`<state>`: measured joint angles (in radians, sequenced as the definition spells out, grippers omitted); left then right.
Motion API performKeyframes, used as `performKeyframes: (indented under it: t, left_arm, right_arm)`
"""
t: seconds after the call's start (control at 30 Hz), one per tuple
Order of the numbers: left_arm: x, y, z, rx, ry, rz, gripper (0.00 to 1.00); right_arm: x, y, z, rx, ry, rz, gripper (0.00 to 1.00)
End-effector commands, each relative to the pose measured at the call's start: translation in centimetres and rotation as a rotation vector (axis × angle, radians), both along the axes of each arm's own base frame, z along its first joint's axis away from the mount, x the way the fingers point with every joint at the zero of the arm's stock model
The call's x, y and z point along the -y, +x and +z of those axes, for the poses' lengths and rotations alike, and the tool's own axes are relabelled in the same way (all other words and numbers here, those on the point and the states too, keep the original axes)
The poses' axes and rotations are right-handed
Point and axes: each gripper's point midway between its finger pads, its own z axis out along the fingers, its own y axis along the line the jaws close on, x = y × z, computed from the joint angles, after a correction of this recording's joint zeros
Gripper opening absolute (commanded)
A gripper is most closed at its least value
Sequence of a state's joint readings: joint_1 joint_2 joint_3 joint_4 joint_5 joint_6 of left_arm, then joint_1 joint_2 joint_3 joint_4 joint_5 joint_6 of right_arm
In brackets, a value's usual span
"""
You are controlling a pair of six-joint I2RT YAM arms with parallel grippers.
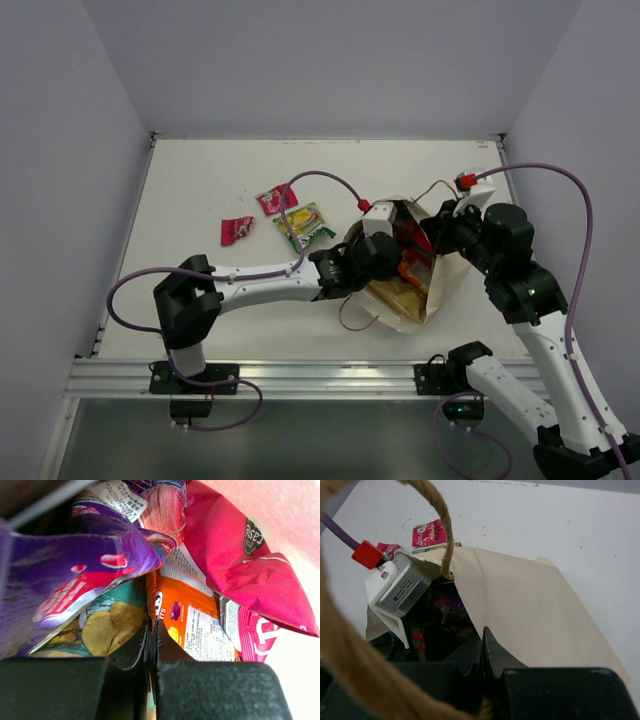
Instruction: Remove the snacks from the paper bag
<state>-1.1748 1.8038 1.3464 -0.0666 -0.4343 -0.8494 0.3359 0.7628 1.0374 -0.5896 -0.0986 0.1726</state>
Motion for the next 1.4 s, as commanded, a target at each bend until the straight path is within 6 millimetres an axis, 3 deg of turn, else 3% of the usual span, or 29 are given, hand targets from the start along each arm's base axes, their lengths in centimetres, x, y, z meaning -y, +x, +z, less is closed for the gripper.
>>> performKeyframes:
  t: [0.0,0.03,0.07,0.23,0.27,0.37,0.4,0.43,0.5,0.53,0.6,0.63,0.73,0.77,0.8,0.87,0.9,0.93,0.97,1.0,1.03,1.07,1.1,1.13,1.17,1.23,1.27,1.33,1.37]
  left_arm:
    - [-1.4,1.0,4.5,0.062,-0.094,0.046,0.0]
    - [-2.0,0.7,4.7,0.066,-0.095,0.041,0.0]
    - [-2.7,0.3,7.3,0.087,-0.137,0.035,0.0]
    - [-7.0,-1.0,13.6,0.161,-0.162,0.029,0.0]
    - [-8.5,-1.6,15.3,0.177,-0.171,0.032,0.0]
    - [-12.8,-1.6,17.9,0.238,-0.155,0.096,0.0]
    - [-14.1,-1.3,17.7,0.248,-0.135,0.118,0.0]
    - [-16.5,-0.5,18.9,0.263,-0.155,0.17,0.0]
    - [-19.6,0.5,17.9,0.249,-0.12,0.224,0.0]
    - [-22.8,1.7,18.6,0.265,-0.13,0.304,0.0]
    - [-26.0,2.5,16.9,0.261,-0.079,0.373,0.0]
    - [-28.5,3.1,16.9,0.267,-0.077,0.439,0.0]
    - [-31.8,3.8,13.4,0.215,-0.023,0.497,0.0]
    - [-32.2,4.0,12.7,0.205,-0.027,0.502,0.0]
    - [-31.9,3.8,10.4,0.162,-0.019,0.466,0.0]
    - [-32.5,4.3,9.0,0.143,-0.032,0.474,0.0]
    - [-32.7,4.2,6.5,0.108,-0.008,0.468,0.0]
    - [-32.9,4.4,5.6,0.105,-0.008,0.475,0.0]
    - [-33.3,4.3,4.2,0.083,0.006,0.488,0.04]
    - [-34.5,4.0,1.0,0.028,0.041,0.526,0.16]
    - [-35.1,3.8,-0.6,0.008,0.05,0.555,0.3]
    - [-35.9,3.5,-2.4,-0.026,0.062,0.583,0.6]
    - [-37.1,2.8,-5.0,-0.087,0.069,0.621,0.71]
    - [-37.5,2.3,-5.8,-0.11,0.068,0.634,0.79]
    - [-37.9,2.1,-6.1,-0.121,0.062,0.646,0.88]
    - [-37.7,2.3,-4.6,-0.087,0.048,0.625,0.92]
    - [-37.3,3.0,-2.3,-0.049,0.026,0.613,0.93]
    - [-36.7,3.6,0.3,0.004,0.046,0.553,0.93]
    - [-35.3,4.2,3.5,0.058,0.02,0.47,0.93]
  right_arm:
    - [-0.1,0.2,1.3,0.054,0.035,-0.01,0.02]
    - [0.1,0.3,1.3,0.054,0.033,-0.021,0.02]
    - [0.2,0.4,1.2,0.048,0.034,-0.033,0.01]
    - [1.4,0.8,0.9,0.033,0.018,-0.112,0.0]
    - [1.8,1.0,0.9,0.033,0.014,-0.138,0.0]
    - [2.3,1.1,0.8,0.031,0.007,-0.167,0.0]
    - [2.4,1.1,0.6,0.028,0.004,-0.17,0.0]
    - [2.4,1.1,0.6,0.027,0.006,-0.173,0.0]
    - [2.4,1.2,0.6,0.022,0.005,-0.174,0.0]
    - [2.4,1.2,0.7,0.024,0.006,-0.174,0.0]
    - [2.4,1.2,0.7,0.019,0.005,-0.173,0.0]
    - [2.4,1.2,0.8,0.022,0.005,-0.173,0.0]
    - [2.3,1.1,1.1,0.032,0.009,-0.166,0.0]
    - [2.2,1.1,1.1,0.03,0.009,-0.163,0.0]
    - [2.1,1.1,1.1,0.03,0.011,-0.159,0.0]
    - [1.9,1.1,1.0,0.025,0.01,-0.148,0.0]
    - [1.9,1.1,0.9,0.023,0.01,-0.143,0.0]
    - [1.8,1.1,0.9,0.024,0.01,-0.135,0.0]
    - [1.7,1.1,0.9,0.026,0.01,-0.132,0.0]
    - [1.7,1.0,0.9,0.025,0.009,-0.13,0.0]
    - [1.6,1.0,0.8,0.024,0.007,-0.126,0.0]
    - [1.6,1.0,0.9,0.028,0.01,-0.12,0.0]
    - [1.5,0.9,0.8,0.027,0.007,-0.116,0.0]
    - [1.5,0.9,0.7,0.026,0.005,-0.111,0.0]
    - [1.4,0.8,0.7,0.026,0.007,-0.105,0.0]
    - [1.4,0.9,0.7,0.025,0.005,-0.105,0.01]
    - [1.4,0.9,0.6,0.023,0.005,-0.105,0.01]
    - [1.3,1.0,0.5,0.018,0.002,-0.105,0.01]
    - [1.1,1.0,0.4,0.014,0.006,-0.095,0.01]
